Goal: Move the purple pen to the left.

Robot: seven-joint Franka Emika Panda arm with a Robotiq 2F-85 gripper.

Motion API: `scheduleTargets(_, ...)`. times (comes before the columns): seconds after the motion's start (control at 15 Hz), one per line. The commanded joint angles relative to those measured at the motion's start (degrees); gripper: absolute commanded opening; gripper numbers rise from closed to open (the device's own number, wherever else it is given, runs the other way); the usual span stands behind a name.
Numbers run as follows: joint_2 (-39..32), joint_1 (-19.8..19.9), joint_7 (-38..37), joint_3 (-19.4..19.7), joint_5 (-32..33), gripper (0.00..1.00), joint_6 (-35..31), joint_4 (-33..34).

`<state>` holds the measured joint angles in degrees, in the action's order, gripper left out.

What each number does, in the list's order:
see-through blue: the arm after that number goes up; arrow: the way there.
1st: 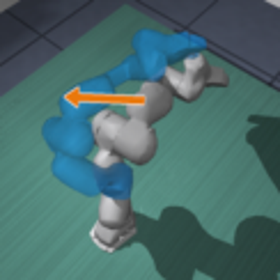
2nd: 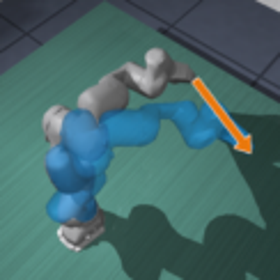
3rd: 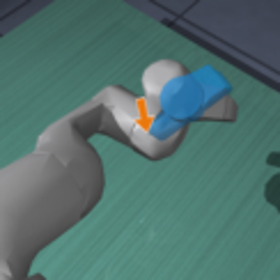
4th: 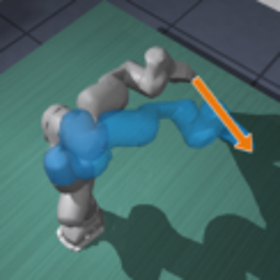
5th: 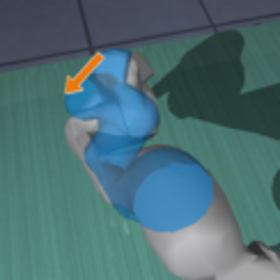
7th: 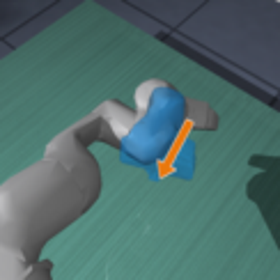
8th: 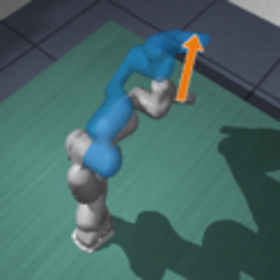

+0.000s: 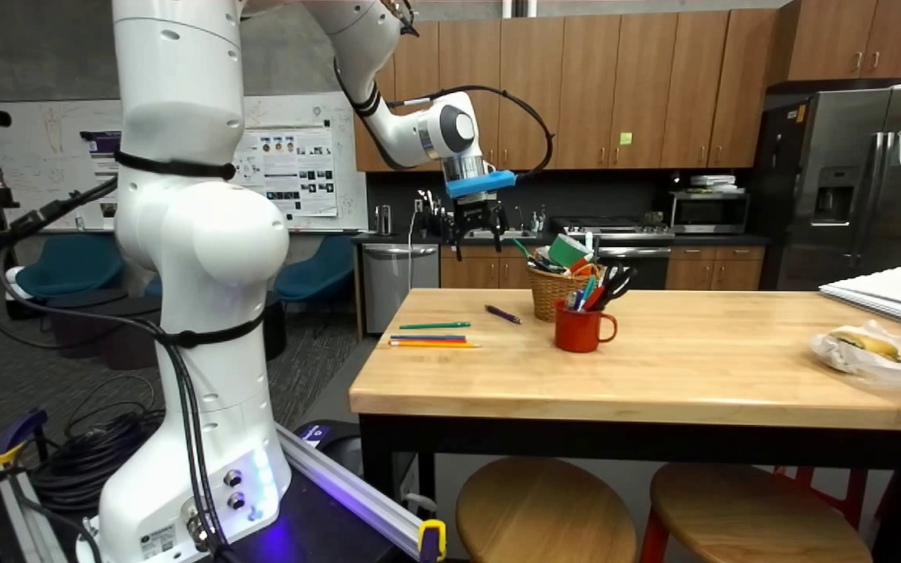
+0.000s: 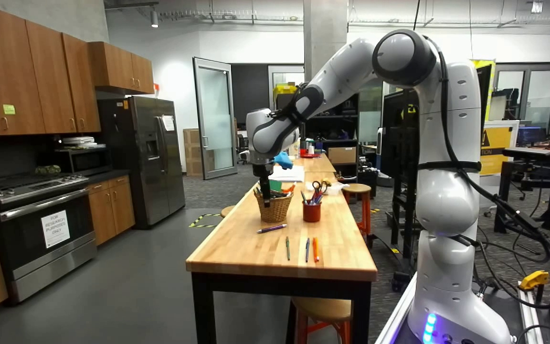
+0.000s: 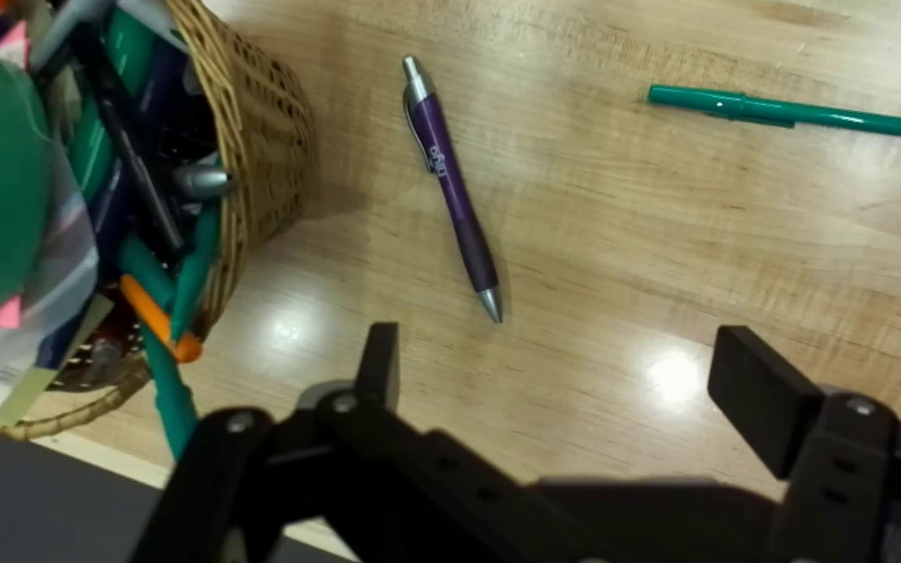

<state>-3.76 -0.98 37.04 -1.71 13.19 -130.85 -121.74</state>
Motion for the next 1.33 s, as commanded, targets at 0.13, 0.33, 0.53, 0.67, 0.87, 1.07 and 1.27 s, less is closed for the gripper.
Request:
scheduleTargets(0.13,-0.28,-0.08,5.81,-0.64,1.05,1.0,-2.69,-2.06)
scheduleTargets(0.33,-0.32,0.05,10.18,-0.67,1.17,1.0,-3.58,-2.75)
scheduleTargets(0.53,-0.66,0.14,13.11,-0.54,1.33,1.0,-4.21,-2.75)
scheduleTargets(0.67,-0.98,0.17,15.1,-0.54,1.21,1.0,-4.88,-2.78)
scheduleTargets(0.87,-1.63,0.28,17.15,-0.45,1.26,1.0,-6.42,-2.99)
scheduleTargets(1.07,-2.3,0.63,18.19,-0.22,1.43,1.0,-7.85,-3.36)
scheduleTargets(1.27,-2.8,1.17,19.26,0.13,1.24,1.0,-8.83,-3.74)
